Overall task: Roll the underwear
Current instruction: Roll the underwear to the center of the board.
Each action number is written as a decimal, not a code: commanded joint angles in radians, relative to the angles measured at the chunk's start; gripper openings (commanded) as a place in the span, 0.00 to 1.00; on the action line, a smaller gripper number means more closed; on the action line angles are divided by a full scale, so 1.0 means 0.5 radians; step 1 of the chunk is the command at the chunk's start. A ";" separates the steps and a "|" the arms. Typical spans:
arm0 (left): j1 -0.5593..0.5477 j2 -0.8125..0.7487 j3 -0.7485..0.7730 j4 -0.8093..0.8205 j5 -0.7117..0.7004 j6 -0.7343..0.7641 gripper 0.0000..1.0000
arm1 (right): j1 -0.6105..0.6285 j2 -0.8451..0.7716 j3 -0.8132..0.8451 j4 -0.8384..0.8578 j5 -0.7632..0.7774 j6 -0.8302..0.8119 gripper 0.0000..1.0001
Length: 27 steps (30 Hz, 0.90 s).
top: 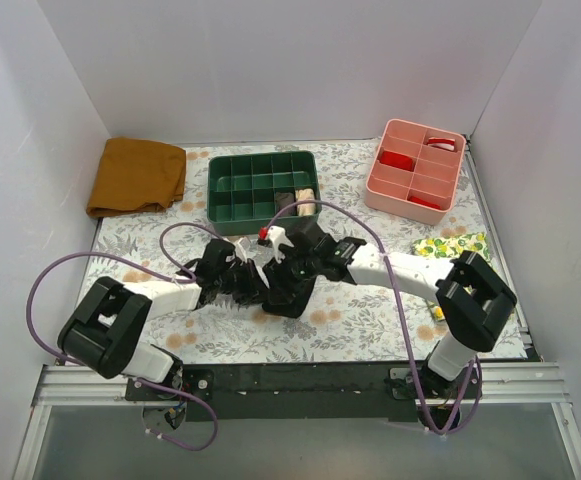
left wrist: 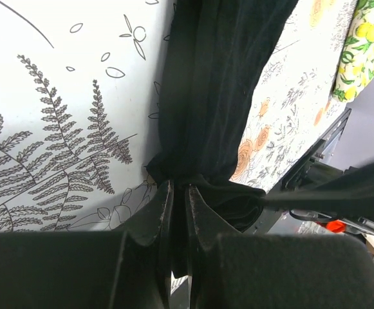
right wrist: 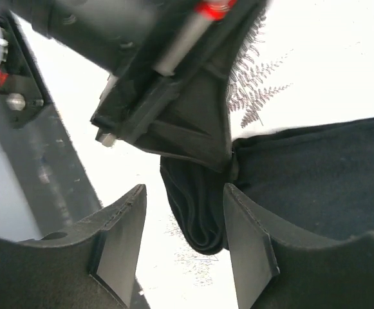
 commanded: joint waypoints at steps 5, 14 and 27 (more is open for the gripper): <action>-0.009 0.120 0.229 -0.428 0.082 0.048 0.00 | 0.396 -0.256 -0.258 0.065 1.182 -0.174 0.59; -0.009 0.277 0.426 -0.689 0.101 0.075 0.00 | 0.592 -0.397 -0.387 0.188 1.520 -0.261 0.59; -0.009 0.452 0.613 -0.845 0.144 0.192 0.00 | 0.641 -0.271 -0.298 0.102 1.330 -0.365 0.62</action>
